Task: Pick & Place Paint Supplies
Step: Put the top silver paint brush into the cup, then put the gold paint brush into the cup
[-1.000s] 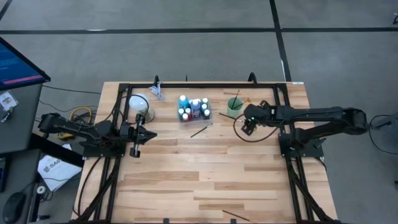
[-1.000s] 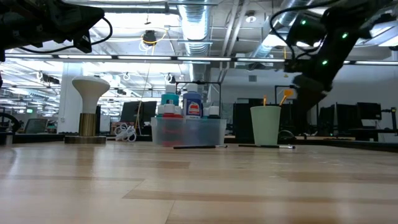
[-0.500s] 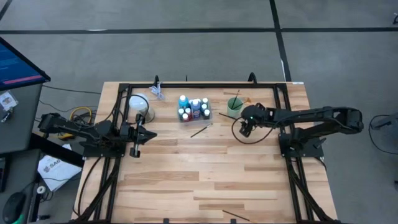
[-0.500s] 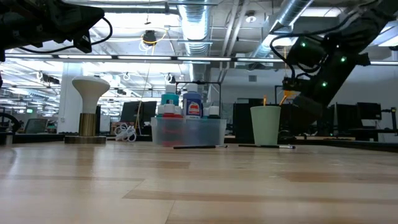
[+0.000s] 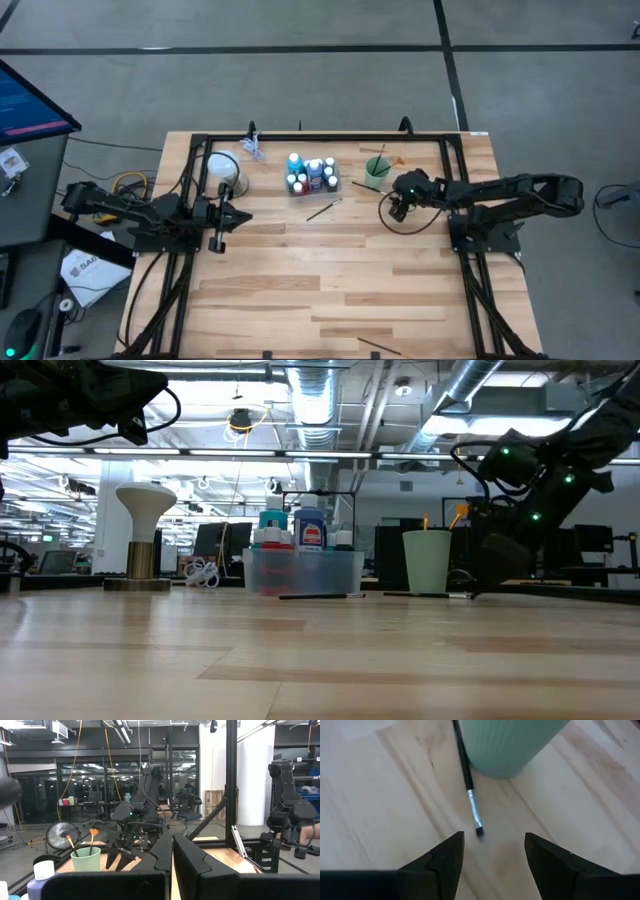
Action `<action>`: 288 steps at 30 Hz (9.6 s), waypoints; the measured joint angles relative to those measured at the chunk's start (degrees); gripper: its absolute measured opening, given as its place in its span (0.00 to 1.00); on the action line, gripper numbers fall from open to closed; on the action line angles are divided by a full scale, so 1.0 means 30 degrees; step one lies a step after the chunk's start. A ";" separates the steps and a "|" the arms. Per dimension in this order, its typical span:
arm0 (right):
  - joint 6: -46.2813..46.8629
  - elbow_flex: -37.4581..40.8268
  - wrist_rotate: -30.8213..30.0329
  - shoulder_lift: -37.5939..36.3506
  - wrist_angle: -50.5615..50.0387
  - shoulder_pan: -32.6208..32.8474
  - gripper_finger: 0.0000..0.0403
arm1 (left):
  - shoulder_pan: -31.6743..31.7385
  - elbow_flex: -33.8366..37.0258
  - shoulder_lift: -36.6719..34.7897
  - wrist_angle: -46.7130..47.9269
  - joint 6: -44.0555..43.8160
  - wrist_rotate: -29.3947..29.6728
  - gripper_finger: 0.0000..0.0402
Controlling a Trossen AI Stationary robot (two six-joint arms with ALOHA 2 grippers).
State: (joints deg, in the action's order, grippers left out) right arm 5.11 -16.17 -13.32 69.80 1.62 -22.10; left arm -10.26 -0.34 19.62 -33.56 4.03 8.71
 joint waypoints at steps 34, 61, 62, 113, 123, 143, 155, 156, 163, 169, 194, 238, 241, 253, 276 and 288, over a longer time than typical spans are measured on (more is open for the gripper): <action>-0.0852 -0.0116 0.1528 0.3002 0.2158 -0.0040 0.05 | -0.0001 0.0000 0.0000 0.0000 -0.0007 0.0000 0.00; 0.2442 -0.4674 0.3360 -0.1142 -0.8911 0.5039 0.00 | 0.0007 0.0000 0.0000 0.0000 -0.0003 0.0000 0.00; 0.2258 -0.5310 0.3141 -0.1209 -0.9898 0.5227 0.00 | 0.0003 -0.0003 0.0000 0.0000 -0.0007 0.0000 0.00; -0.7418 -1.9058 -0.9577 0.5605 -2.7962 0.4114 0.00 | -0.0001 -0.0007 0.0000 0.0000 -0.0007 0.0000 0.00; -0.8678 -1.9058 -0.9661 0.5464 -2.6536 0.4114 0.00 | -0.0001 0.0000 0.0000 -0.0007 -0.0007 0.0000 0.00; -0.3093 -2.0791 -0.3774 0.5113 -2.6746 0.5204 0.40 | -0.0001 0.0000 0.0000 0.0000 -0.0007 0.0000 0.00; 1.1017 -1.7819 0.3818 0.3878 -2.5551 1.6126 0.39 | -0.0001 0.0000 0.0000 -0.0009 -0.0007 0.0000 0.00; 1.2288 -1.7598 0.3958 0.4010 -2.4859 1.7206 0.39 | 0.0007 -0.0004 0.0000 -0.0007 -0.0007 0.0000 0.00; 1.9419 -1.7324 0.3637 0.5998 -1.8814 2.2667 0.45 | 0.0007 0.0000 0.0000 -0.0015 -0.0007 0.0000 0.00; 2.1522 -1.7331 0.4469 0.8987 -1.5305 2.4396 0.51 | -0.0001 0.0000 0.0000 -0.0025 -0.0004 0.0000 0.00; 2.4176 -1.7404 0.5788 1.3849 -1.0402 2.6222 0.44 | 0.0003 -0.0004 0.0000 -0.0146 -0.0007 0.0000 0.00; 2.1582 -1.7302 0.4229 1.2578 -0.6575 2.5166 0.00 | 0.0004 0.0000 0.0000 -0.0255 -0.0005 0.0000 0.00; 2.1290 -1.7302 0.4386 1.2799 -0.6289 2.5179 0.00 | -0.0001 -0.0005 0.0000 -0.0287 0.0001 0.0000 0.00; 2.0510 -1.7311 0.3725 1.3860 -0.7400 2.5110 0.00 | 0.0000 0.0000 0.0000 -0.0350 -0.0007 0.0000 0.00; 1.7401 -1.7390 0.5131 1.5022 -0.7579 2.3515 0.00 | 0.0007 -0.0007 0.0015 -0.0437 -0.0004 0.0002 0.00; 1.4147 -1.7390 0.4795 1.4978 -0.8975 2.1469 0.00 | 0.0004 -0.0004 0.0015 -0.0459 -0.0007 0.0000 0.00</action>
State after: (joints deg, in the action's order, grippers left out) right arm 47.55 -68.34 1.06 114.73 -25.30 42.31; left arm -10.25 -0.35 19.66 -34.94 4.01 8.71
